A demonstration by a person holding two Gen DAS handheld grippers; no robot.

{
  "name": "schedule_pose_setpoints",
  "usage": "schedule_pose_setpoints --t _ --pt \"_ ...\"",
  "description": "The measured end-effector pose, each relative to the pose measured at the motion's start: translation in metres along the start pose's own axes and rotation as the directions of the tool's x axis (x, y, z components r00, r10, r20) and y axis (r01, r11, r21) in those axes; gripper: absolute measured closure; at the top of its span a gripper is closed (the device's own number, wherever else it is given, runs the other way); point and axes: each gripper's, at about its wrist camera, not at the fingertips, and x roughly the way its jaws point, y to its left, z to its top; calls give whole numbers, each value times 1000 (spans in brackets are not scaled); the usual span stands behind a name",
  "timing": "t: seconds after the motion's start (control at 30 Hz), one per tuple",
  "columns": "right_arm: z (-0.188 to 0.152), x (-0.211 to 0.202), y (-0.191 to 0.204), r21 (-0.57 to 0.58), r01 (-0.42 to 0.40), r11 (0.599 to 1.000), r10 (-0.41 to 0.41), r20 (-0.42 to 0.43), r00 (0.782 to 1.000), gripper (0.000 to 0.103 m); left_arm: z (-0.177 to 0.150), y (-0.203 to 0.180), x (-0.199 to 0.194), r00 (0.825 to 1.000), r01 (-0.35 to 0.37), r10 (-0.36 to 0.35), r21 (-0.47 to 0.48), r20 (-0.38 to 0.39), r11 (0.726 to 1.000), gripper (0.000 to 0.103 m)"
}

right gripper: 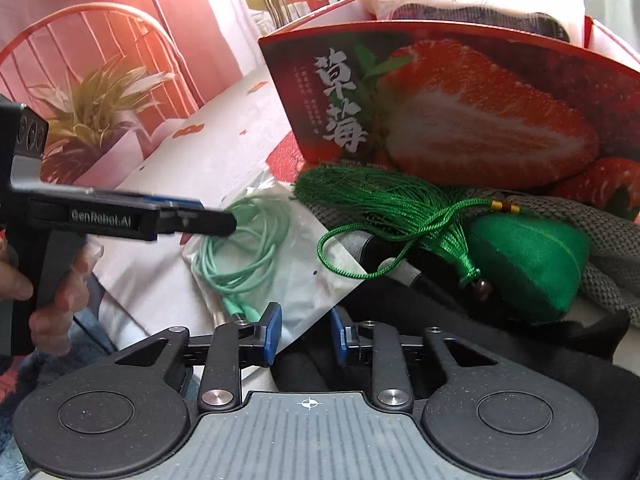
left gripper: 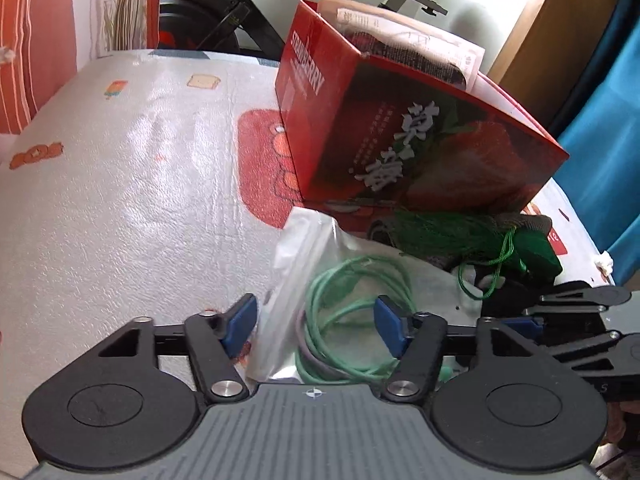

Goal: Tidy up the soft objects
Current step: 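Lower the left tool onto the clear bag of green cables and close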

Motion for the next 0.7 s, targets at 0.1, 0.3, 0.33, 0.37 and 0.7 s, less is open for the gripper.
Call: schedule_pose_setpoints --t 0.1,0.3,0.33,0.37,0.7 --pt "1 2 0 -9 9 1000 -9 12 1000 80 -5 -3 4 1000 7 -7 -9 -16 1000 44" --pt "-2 -3 -3 13 5 1000 -6 41 999 77 -21 -6 -5 1000 -10 9 -84 -5 996 48" --pt "-2 -4 -3 12 5 1000 -6 44 999 76 -25 -8 -8 1000 -13 12 -92 -10 996 48" --pt "-3 -5 -3 9 6 1000 -6 45 999 75 -29 -10 -10 1000 -17 15 -98 -18 995 49" --pt "-15 -10 2 -10 2 1000 -2 41 999 74 -57 -32 -23 1000 -9 6 -139 -29 990 48"
